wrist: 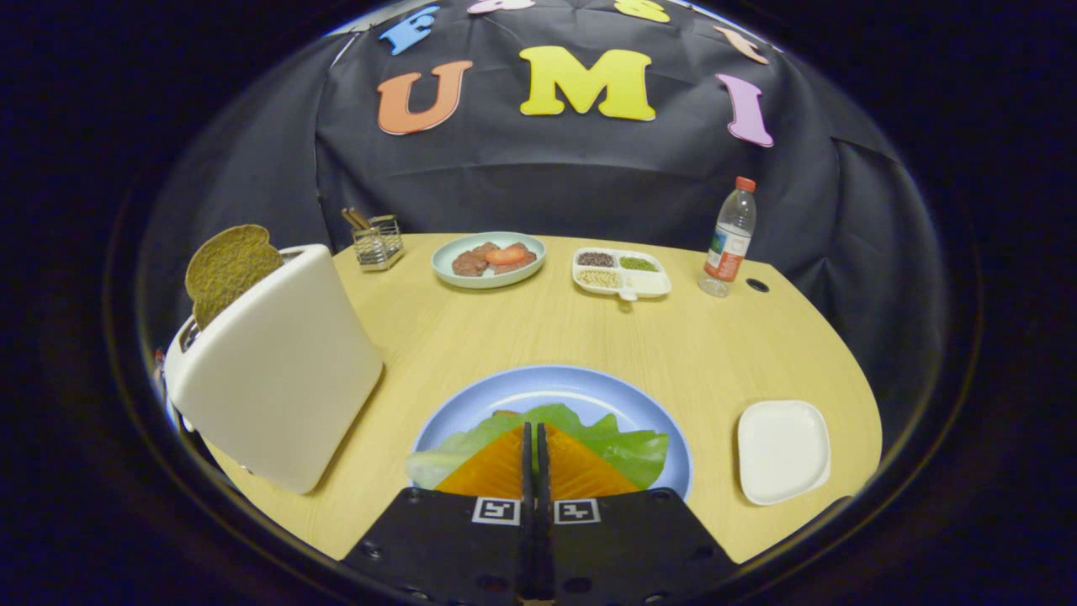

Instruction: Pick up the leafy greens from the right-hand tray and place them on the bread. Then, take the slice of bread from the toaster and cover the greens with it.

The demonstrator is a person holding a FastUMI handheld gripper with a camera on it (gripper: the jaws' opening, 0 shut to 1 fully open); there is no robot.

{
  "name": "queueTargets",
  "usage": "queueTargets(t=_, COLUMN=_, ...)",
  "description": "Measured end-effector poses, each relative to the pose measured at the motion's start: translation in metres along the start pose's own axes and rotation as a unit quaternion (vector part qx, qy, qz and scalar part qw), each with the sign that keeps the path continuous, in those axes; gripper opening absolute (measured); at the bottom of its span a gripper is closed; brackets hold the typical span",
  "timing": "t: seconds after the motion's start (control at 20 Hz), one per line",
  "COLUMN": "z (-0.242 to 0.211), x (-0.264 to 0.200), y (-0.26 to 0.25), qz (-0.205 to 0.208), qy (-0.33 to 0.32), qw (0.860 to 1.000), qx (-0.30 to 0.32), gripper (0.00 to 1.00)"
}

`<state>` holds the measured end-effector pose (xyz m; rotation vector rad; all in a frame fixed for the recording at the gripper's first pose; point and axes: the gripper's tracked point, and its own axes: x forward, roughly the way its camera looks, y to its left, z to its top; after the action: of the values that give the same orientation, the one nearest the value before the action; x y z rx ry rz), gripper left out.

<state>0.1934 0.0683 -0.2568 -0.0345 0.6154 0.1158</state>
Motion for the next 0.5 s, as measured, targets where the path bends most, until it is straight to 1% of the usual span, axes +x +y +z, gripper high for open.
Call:
queueTargets(t=0.15, z=-0.019, x=0.003, y=-0.009, qz=-0.003, qy=0.021, qw=1.000, qx=0.016, gripper=0.00)
queueTargets(t=0.25, z=-0.021, x=0.000, y=-0.008, qz=0.002, qy=0.018, qw=1.000, qx=0.024, gripper=0.01)
queueTargets(t=0.35, z=-0.022, x=-0.005, y=-0.006, qz=0.000, qy=0.023, qw=1.000, qx=0.017, gripper=0.00)
queueTargets(t=0.45, z=-0.014, x=-0.014, y=-0.005, qz=0.002, qy=0.015, qw=1.000, qx=0.020, gripper=0.14)
queueTargets(t=0.5, z=-0.007, x=-0.022, y=-0.005, qz=0.000, qy=0.006, qw=1.000, qx=0.027, gripper=0.19)
